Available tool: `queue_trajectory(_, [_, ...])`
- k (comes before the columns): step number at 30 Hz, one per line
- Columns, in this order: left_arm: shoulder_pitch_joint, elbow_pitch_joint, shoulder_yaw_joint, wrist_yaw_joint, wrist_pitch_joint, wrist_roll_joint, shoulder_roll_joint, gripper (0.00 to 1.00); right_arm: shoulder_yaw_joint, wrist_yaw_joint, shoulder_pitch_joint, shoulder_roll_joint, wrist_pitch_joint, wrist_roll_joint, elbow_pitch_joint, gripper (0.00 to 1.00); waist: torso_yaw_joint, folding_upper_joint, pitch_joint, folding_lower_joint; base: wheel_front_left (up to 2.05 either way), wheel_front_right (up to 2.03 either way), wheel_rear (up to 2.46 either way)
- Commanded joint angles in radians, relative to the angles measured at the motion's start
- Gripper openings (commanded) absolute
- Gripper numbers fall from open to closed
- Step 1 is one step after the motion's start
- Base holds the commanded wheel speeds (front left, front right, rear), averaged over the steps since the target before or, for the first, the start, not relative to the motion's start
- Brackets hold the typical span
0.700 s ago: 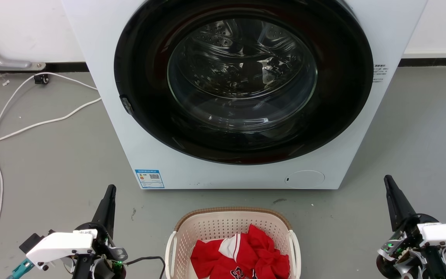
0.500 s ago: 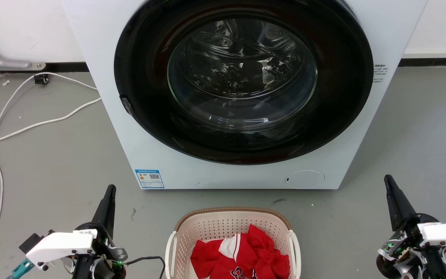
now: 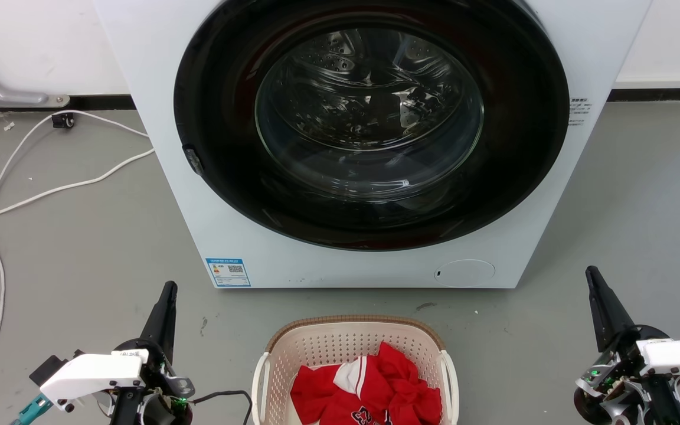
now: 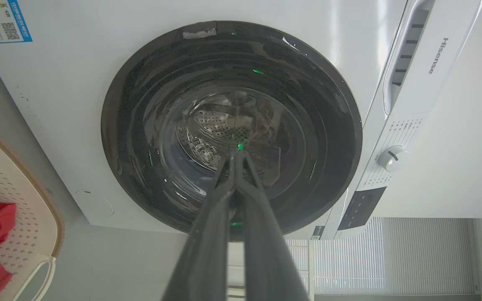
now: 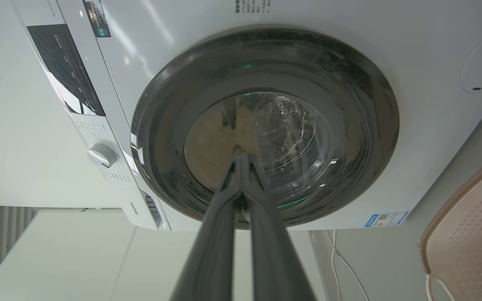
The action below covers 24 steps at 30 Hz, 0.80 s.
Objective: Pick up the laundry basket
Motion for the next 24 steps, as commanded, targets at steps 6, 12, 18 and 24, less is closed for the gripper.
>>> queue_trajectory(6, [-0.01,0.001,0.004,-0.004,0.001,0.008,-0.001,0.0,-0.002,0.0,-0.012,0.004,0.003,-0.004,0.001,0.0,0.0,0.0,0.0,0.0,0.0,0.0,0.0])
queue_trajectory(12, [-0.01,0.001,0.004,-0.004,0.002,0.008,-0.002,0.0,-0.003,0.0,-0.012,0.004,0.004,-0.004,0.001,0.0,0.0,0.0,0.0,0.0,0.0,0.0,0.0])
queue_trajectory(18, [-0.01,0.001,0.005,-0.004,0.002,0.009,-0.002,0.0,-0.004,0.0,-0.012,0.005,0.005,-0.004,0.001,0.0,0.0,0.0,0.0,0.0,0.0,0.0,0.0])
queue_trajectory(24, [-0.01,0.001,0.005,-0.004,0.003,0.009,-0.002,0.0,-0.005,0.0,-0.012,0.005,0.006,-0.005,0.001,0.0,0.0,0.0,0.0,0.0,0.0,0.0,0.0])
